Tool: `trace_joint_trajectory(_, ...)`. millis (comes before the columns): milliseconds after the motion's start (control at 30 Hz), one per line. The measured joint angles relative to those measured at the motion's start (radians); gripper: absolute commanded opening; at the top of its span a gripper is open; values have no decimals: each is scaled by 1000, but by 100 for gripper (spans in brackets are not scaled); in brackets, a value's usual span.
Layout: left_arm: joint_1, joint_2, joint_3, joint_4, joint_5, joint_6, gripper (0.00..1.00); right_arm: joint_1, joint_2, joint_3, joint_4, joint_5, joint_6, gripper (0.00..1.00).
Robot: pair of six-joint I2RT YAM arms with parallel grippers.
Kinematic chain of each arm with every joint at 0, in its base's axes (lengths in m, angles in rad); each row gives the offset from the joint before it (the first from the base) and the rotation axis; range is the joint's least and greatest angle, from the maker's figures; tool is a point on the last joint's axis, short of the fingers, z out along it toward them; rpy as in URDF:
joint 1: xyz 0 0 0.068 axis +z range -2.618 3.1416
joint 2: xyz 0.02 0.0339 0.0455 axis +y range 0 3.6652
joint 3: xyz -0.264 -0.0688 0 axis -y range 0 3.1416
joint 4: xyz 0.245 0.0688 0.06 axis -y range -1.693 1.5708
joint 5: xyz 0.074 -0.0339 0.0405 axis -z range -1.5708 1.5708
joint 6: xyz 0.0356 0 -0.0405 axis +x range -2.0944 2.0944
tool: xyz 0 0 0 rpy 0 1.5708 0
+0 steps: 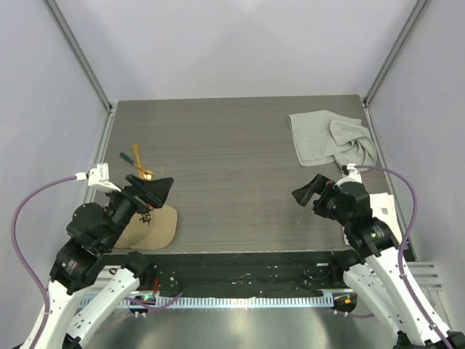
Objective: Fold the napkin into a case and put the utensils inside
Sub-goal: Move the crumpled napkin to the center of the board.
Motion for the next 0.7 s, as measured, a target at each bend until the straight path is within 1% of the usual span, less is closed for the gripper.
trace_joint_trajectory(67, 0, -2, 0, -4, 8, 3, 100, 0, 65, 44, -37, 47, -10, 100)
trace_joint_trajectory(133, 0, 1, 0, -5, 26, 13, 100, 0, 187, 140, -72, 116, -36, 100)
trace_joint_trajectory(200, 0, 6, 0, -5, 47, 21, 100, 0, 355, 283, -92, 203, -72, 100)
trace_joint_trajectory(333, 0, 43, 0, 1, 116, 45, 100, -22, 684, 552, -56, 376, -164, 99)
trace_joint_trajectory(433, 0, 88, 0, 2, 188, 58, 100, -113, 908, 697, -24, 414, -222, 98)
trace_joint_trajectory(567, 0, 120, 0, 3, 294, 80, 100, -232, 1149, 850, -7, 441, -286, 97)
trace_joint_trajectory(633, 0, 121, 0, 5, 335, 93, 100, -266, 1252, 924, -2, 462, -318, 95)
trace_joint_trajectory(700, 0, 121, 0, 11, 360, 101, 100, -285, 1358, 1009, 0, 489, -354, 90)
